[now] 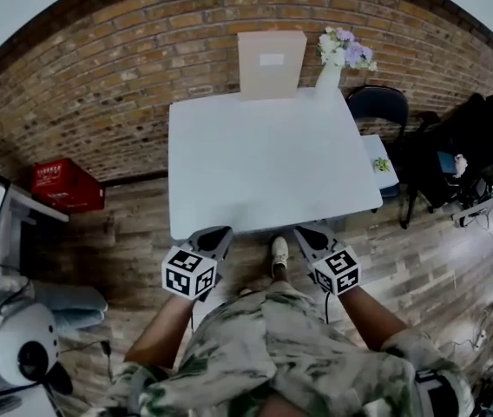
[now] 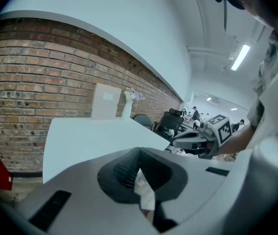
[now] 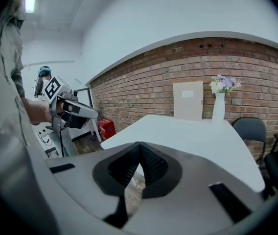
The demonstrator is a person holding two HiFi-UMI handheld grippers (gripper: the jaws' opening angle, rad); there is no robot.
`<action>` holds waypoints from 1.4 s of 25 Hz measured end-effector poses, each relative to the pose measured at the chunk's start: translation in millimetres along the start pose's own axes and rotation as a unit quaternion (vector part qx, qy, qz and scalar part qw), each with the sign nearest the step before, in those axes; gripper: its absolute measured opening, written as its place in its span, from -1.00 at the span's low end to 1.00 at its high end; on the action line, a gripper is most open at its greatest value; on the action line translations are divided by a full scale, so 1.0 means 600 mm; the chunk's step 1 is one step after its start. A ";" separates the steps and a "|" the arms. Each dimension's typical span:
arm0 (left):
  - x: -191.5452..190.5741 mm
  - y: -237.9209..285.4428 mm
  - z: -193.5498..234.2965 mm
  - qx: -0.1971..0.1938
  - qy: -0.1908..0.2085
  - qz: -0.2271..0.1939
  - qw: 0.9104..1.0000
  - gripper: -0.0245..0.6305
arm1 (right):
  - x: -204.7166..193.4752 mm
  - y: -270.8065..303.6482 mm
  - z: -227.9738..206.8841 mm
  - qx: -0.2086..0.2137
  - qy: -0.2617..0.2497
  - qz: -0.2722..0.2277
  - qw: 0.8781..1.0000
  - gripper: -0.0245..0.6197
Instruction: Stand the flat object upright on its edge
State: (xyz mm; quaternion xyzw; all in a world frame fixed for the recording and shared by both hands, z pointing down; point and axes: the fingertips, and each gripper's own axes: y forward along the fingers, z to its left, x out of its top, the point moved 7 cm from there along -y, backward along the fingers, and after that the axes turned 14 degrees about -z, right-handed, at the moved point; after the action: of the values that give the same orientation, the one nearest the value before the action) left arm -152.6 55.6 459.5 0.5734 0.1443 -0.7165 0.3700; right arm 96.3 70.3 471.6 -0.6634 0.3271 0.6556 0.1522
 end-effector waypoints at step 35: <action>-0.060 -0.115 -0.091 -0.024 -0.001 0.001 1.000 -0.85 | 0.005 -0.124 0.112 0.001 -0.010 -0.025 1.000 -0.86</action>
State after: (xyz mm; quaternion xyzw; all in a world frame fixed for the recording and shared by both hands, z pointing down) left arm -159.0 150.5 461.3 0.5638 0.1604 -0.7132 0.3843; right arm 91.3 166.9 445.2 -0.6649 0.3091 0.6577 0.1726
